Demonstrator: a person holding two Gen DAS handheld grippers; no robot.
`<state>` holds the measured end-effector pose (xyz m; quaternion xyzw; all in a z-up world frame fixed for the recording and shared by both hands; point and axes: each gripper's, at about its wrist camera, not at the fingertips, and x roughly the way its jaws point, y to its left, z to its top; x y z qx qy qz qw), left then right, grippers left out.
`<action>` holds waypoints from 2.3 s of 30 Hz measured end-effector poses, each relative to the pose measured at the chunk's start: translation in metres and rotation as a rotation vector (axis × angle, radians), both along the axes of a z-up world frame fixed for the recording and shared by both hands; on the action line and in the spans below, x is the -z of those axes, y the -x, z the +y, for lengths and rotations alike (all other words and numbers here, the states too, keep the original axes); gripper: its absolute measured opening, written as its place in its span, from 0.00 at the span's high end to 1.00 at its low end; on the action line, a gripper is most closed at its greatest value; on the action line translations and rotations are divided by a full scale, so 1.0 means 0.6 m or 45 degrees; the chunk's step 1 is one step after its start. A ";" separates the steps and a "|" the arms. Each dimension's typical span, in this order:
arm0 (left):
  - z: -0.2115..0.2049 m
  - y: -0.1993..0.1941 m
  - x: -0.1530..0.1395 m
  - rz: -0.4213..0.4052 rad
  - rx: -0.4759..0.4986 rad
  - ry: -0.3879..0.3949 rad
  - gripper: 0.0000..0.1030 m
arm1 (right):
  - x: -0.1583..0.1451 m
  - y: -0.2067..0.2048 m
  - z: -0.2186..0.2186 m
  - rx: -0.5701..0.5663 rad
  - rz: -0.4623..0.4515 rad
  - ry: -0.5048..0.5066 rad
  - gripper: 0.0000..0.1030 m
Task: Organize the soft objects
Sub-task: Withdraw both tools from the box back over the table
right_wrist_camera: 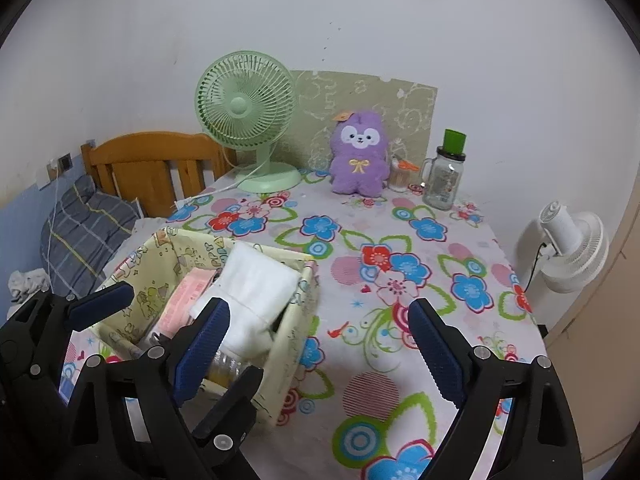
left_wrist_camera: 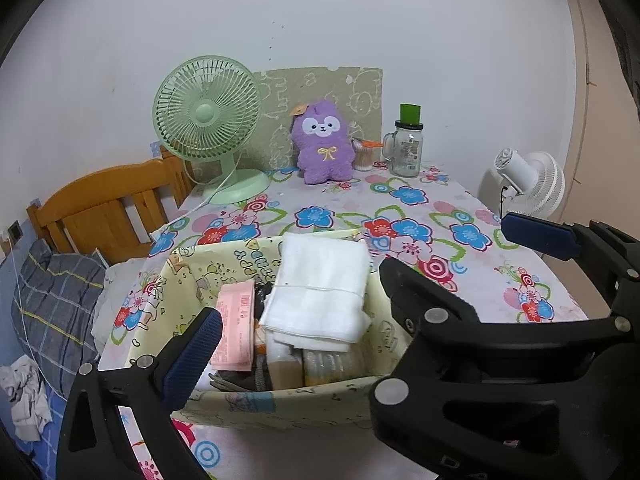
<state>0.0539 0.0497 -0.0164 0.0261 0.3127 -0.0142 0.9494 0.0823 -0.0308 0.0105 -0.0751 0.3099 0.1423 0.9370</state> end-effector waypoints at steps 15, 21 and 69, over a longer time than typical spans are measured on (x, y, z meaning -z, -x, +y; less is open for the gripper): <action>-0.064 0.025 -0.012 -0.048 0.041 -0.019 0.00 | -0.019 0.034 -0.075 0.073 -0.070 -0.014 0.06; -0.088 0.036 -0.020 -0.072 0.059 -0.020 0.00 | -0.025 0.048 -0.100 0.094 -0.094 -0.025 0.05; -0.087 0.073 -0.028 -0.097 -0.025 0.030 0.00 | -0.031 0.130 -0.227 0.273 -0.227 -0.126 0.00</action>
